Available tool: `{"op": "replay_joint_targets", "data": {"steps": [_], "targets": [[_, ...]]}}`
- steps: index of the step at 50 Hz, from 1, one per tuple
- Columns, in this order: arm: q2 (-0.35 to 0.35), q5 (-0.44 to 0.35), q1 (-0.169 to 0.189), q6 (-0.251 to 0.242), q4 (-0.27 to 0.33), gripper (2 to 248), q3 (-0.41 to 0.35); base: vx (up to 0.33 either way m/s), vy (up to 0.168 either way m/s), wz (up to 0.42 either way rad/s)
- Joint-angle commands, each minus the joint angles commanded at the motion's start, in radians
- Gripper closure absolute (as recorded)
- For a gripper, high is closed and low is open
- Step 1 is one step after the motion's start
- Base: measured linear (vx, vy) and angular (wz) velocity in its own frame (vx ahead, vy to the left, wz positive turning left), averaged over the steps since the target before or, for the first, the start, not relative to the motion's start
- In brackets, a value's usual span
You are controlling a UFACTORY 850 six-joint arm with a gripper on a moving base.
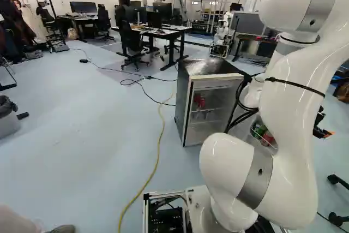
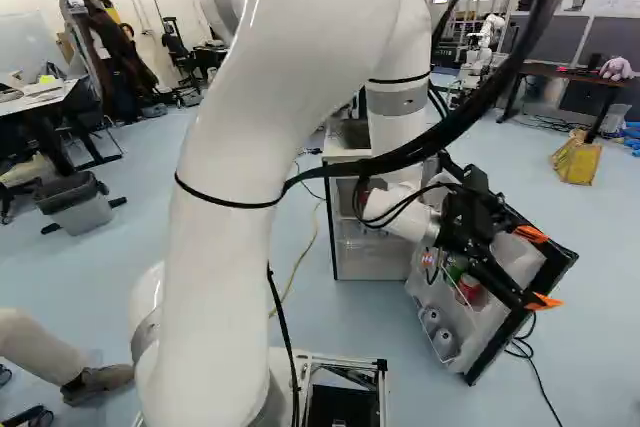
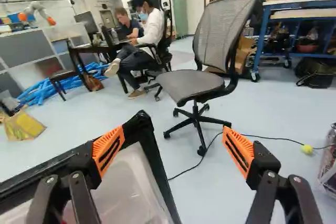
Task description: Grab a drink from the fridge
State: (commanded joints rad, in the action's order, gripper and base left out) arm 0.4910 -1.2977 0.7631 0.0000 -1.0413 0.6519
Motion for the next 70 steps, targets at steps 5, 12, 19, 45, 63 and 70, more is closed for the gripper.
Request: {"op": "replay_joint_targets", "data": {"steps": [5, 12, 19, 45, 63, 70], "targets": [[-0.021, 0.000, -0.002, 0.000, 0.052, 3, -0.032, 0.000, 0.000, 0.000], [-0.052, 0.000, -0.005, 0.000, 0.126, 3, -0.077, 0.000, 0.000, 0.000], [-0.083, 0.000, -0.008, 0.000, 0.200, 3, -0.121, 0.000, 0.000, 0.000], [-0.205, 0.000, -0.022, 0.000, 0.473, 3, -0.282, 0.000, 0.000, 0.000], [-0.289, 0.000, -0.037, 0.000, 0.662, 3, -0.386, 0.000, 0.000, 0.000], [-0.314, 0.000, -0.043, 0.000, 0.736, 3, -0.415, 0.000, 0.000, 0.000]]}}
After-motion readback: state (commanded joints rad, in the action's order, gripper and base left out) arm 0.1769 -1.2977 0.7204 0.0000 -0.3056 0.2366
